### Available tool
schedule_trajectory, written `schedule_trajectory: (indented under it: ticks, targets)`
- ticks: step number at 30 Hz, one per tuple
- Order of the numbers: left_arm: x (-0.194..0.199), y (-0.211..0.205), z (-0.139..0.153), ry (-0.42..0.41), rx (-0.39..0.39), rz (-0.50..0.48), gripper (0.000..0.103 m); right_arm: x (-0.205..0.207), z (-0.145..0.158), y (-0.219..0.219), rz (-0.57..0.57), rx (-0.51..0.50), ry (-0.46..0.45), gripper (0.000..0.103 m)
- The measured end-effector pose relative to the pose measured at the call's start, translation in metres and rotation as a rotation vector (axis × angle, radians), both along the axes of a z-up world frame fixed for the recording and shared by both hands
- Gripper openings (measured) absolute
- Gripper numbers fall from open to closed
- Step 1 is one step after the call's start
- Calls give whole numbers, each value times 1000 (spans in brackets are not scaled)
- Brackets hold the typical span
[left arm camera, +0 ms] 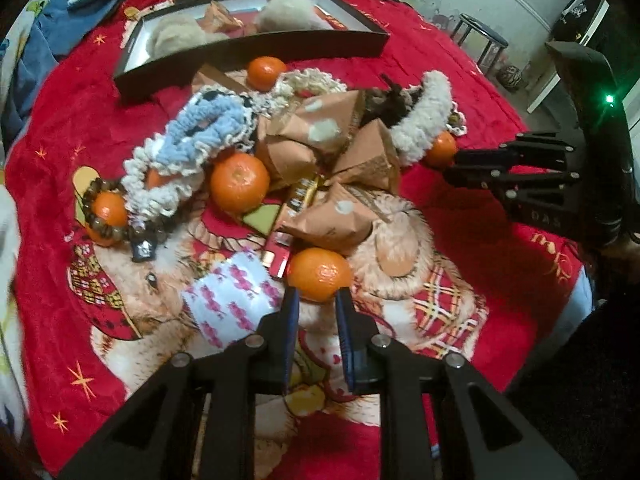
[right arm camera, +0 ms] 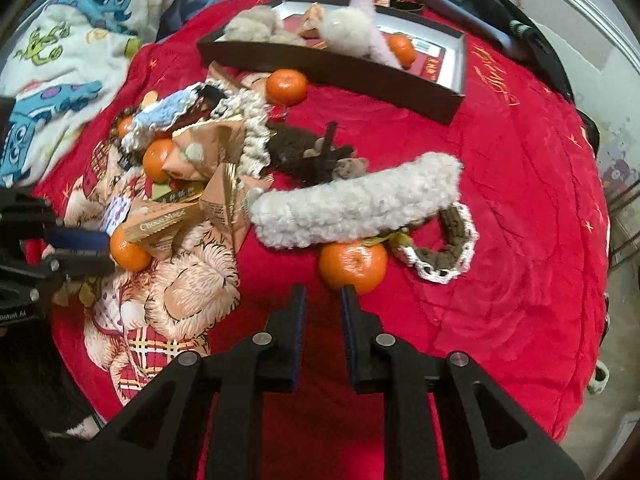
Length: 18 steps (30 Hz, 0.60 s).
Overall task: Organize objects
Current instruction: 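Grasp a tangerine with the left tool while the right tool grasps another tangerine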
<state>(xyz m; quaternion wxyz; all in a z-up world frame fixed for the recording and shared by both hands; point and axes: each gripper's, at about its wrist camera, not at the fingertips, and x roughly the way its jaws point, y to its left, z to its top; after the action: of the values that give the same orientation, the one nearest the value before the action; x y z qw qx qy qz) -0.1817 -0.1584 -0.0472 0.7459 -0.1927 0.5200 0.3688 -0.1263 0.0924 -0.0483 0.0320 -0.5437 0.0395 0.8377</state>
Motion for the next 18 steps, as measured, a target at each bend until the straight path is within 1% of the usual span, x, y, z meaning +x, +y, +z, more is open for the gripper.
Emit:
schedule_trajectory:
  ticks: [1,2,3,8,11,14,18]
  targets:
    - [-1,2,0,-6,-7,0,19,0,-1,0,5,-7,1,33]
    - [-2,5,1,-11,-16,-1,19,0,-1,0,8,-20,8,40]
    - [-2,7,0,-15,-26,0,19,0,-1,0,10,-37,17,41]
    - [-2,9,1,-19,-26,5,20,0,-1,-2,15,-25,21,42]
    - [-3,11,3,-13,-15,15,28,1,0,-3,20,-2,22,42]
    - [-3,11,6,-9,6,16,28,1,1,-3,13,20,23,42]
    - [2,11,2,-5,-18,-10,28,2,3,3,-15,7,33,42]
